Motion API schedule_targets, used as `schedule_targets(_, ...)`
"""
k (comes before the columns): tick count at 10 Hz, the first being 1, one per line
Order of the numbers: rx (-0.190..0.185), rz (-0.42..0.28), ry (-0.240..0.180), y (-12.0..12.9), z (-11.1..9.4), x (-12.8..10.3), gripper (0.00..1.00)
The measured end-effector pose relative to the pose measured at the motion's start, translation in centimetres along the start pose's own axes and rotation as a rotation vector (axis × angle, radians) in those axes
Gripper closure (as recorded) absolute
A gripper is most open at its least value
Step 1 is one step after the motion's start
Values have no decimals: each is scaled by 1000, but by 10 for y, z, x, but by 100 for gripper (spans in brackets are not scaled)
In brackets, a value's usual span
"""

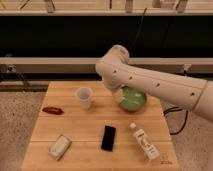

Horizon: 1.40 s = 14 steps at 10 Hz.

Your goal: Pick up the ceramic cup

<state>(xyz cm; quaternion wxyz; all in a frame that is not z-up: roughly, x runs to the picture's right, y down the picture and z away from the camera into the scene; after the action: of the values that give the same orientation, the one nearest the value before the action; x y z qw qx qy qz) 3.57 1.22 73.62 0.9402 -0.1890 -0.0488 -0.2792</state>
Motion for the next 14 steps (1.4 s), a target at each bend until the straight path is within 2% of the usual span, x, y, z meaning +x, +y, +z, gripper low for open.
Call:
schedule_targets(7, 18, -107, -26, -21, 15, -26, 20)
schedule_targets(10, 12, -140, -41, -26, 28, -36, 20)
schedule_targets(14, -13, -162, -57, -30, 46, -42, 20)
